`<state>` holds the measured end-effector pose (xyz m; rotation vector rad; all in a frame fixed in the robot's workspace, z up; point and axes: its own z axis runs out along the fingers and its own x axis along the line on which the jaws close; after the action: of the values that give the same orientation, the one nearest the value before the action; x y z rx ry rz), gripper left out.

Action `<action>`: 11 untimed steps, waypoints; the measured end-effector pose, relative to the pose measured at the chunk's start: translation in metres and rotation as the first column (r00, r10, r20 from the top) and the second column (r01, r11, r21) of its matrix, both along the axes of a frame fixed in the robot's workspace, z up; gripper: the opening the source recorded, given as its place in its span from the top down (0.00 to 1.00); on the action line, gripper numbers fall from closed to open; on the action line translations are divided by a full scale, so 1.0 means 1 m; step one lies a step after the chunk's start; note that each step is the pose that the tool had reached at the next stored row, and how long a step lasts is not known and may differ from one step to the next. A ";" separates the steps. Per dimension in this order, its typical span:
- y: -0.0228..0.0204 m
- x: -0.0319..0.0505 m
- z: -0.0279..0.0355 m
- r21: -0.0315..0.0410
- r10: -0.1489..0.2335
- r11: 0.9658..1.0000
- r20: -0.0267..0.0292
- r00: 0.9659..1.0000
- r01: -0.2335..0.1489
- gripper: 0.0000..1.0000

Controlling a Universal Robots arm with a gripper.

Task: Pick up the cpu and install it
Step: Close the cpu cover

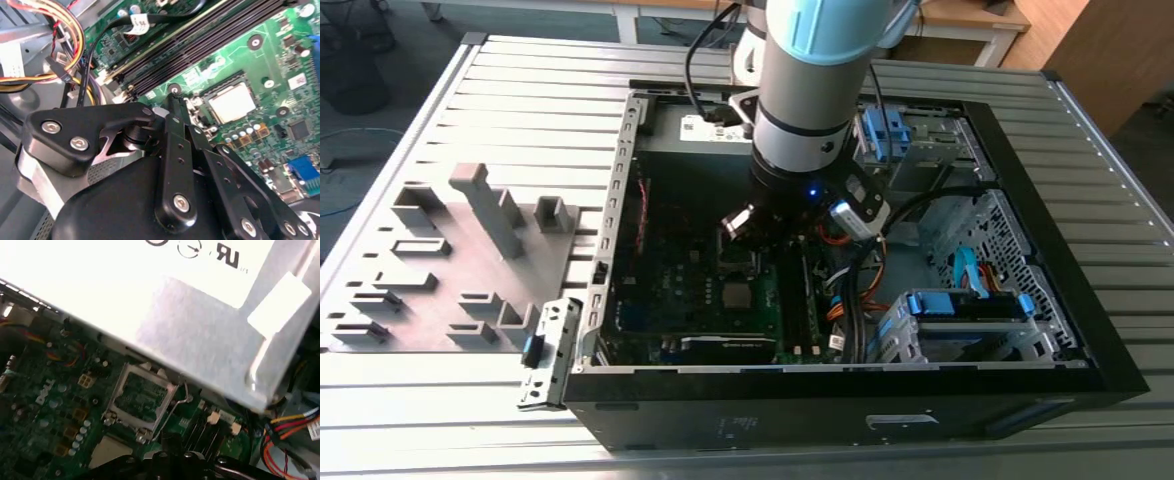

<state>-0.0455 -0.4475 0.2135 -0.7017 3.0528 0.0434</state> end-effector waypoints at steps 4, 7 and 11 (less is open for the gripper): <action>0.0040 0.0001 -0.0049 0.000 0.004 1.000 0.000 1.000 -0.004 0.88; 0.0061 -0.0001 -0.0067 0.000 0.005 1.000 0.000 1.000 -0.005 0.88; 0.0083 -0.0003 -0.0078 0.000 0.005 1.000 0.000 1.000 -0.005 0.88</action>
<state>-0.0458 -0.4392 0.2057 -0.7093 3.0512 0.0434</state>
